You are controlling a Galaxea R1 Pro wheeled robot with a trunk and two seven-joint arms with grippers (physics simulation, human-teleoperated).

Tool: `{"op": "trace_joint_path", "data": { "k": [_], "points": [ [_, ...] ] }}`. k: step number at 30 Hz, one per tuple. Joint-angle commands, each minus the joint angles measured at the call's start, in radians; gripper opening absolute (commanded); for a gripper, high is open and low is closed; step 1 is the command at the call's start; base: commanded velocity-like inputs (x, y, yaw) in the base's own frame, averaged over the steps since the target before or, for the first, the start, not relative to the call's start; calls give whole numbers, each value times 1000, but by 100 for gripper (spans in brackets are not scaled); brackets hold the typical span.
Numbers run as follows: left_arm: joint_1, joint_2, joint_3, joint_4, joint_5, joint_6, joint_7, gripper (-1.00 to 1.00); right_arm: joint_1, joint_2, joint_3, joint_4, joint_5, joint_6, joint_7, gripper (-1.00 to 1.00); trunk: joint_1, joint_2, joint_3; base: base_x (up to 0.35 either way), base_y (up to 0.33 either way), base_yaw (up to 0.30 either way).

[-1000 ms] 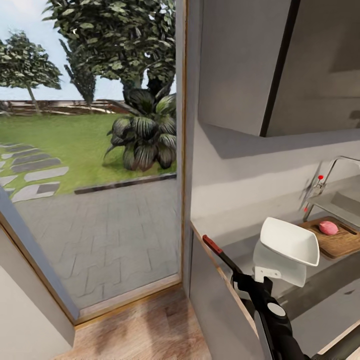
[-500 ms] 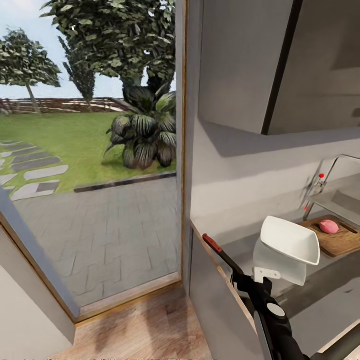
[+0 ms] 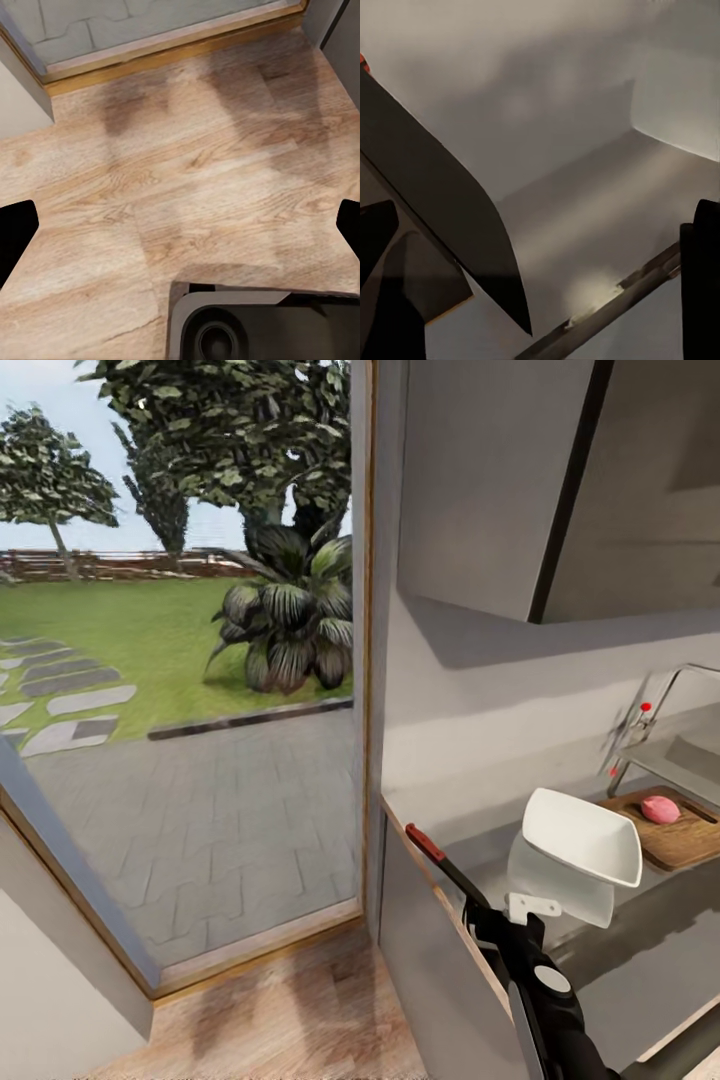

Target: In the kitchen, take the Vidalia onion out of the sink, dice it on the chopping board with the paring knife, put the diced onion into the bowl on the countertop, then place both the paring knife and the chopping board into the sink.

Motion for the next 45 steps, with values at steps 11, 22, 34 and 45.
{"op": "trace_joint_path", "data": {
  "k": [11,22,34,45],
  "points": [
    [0,2,-7,-1,8,-2,5,100,0,1,-1,10,2,9,1,100,0,-1,-5,3,0,0],
    [0,2,-7,-1,8,-1,5,100,0,1,-1,10,2,9,1,100,0,-1,-5,65,0,0],
    [0,2,-7,-1,8,-1,5,100,0,1,-1,10,2,9,1,100,0,-1,-5,1,0,0],
    [0,2,-7,-1,8,-1,5,100,0,1,-1,10,2,9,1,100,0,-1,-5,40,0,0]
  ]
}}
